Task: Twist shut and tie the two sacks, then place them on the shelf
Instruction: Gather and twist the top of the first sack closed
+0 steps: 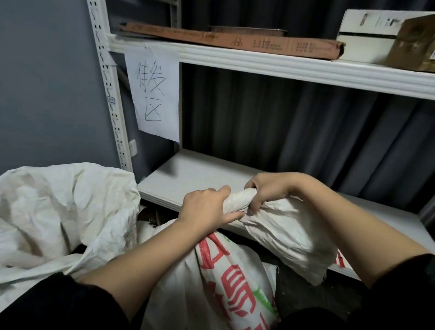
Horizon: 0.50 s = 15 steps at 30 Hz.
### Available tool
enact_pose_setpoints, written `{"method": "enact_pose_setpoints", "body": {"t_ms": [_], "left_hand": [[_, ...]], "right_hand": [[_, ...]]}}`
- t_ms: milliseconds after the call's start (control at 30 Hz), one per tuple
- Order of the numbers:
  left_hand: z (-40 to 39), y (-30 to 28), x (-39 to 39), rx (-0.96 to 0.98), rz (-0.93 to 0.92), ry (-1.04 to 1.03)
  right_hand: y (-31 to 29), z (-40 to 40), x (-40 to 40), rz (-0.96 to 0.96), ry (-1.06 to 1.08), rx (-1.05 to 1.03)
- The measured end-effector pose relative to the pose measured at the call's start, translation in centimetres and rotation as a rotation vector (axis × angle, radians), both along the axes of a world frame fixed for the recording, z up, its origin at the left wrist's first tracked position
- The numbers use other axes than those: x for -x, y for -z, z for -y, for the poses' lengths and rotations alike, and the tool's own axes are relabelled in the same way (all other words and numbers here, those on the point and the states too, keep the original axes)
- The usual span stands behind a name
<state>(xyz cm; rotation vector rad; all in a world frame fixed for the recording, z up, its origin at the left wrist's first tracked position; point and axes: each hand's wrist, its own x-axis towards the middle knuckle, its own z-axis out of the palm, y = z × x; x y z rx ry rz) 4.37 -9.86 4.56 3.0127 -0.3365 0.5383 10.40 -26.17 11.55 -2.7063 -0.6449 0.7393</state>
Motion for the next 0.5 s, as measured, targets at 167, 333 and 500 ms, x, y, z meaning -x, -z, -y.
{"method": "enact_pose_setpoints", "body": {"t_ms": [167,333,500], "left_hand": [[0.1,0.4,-0.7,0.246,-0.144,-0.032],[-0.6,1.3,-2.6,0.441,-0.392,-0.063],[-1.8,1.0,-1.4,1.121,-0.498,0.095]], "right_hand": [[-1.1,-0.8,1.7,0.545,-0.013,0.37],[2.0,-3.8,5.5,1.519,-0.352,0.019],[7.3,0.1,4.4,1.494,-0.54,0.066]]}}
